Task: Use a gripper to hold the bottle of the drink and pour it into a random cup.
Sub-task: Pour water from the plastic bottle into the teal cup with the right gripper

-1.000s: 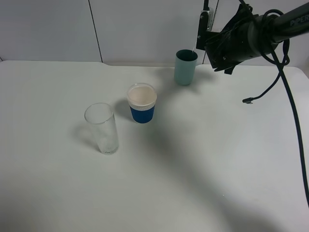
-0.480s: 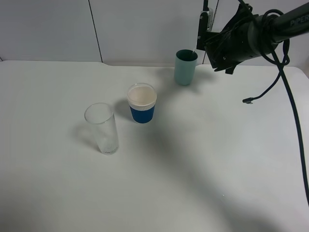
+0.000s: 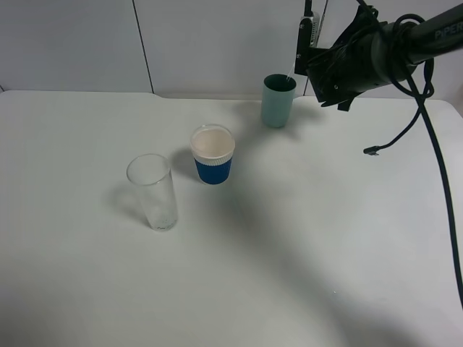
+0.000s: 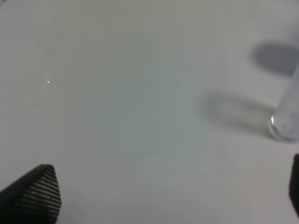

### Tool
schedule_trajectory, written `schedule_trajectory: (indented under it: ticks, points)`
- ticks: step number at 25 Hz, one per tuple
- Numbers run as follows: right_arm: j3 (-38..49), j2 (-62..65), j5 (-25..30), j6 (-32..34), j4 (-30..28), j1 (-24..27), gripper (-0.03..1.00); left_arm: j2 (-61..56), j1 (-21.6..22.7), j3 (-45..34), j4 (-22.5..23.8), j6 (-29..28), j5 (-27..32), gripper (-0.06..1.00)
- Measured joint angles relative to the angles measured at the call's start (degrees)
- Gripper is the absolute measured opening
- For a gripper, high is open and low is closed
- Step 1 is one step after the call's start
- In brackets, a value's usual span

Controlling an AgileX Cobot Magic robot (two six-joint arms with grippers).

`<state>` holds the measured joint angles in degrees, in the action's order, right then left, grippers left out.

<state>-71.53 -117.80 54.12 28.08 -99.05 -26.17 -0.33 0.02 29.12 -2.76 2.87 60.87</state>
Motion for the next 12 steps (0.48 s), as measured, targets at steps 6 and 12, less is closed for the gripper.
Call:
schedule_trajectory:
  ticks: [6, 12]
  points:
    - [0.00, 0.00, 0.24, -0.36, 0.00, 0.00, 0.53, 0.00, 0.00, 0.00, 0.00, 0.00, 0.00, 0.99]
    - [0.00, 0.00, 1.16, -0.42, 0.00, 0.00, 0.53, 0.00, 0.00, 0.00, 0.00, 0.00, 0.00, 0.99]
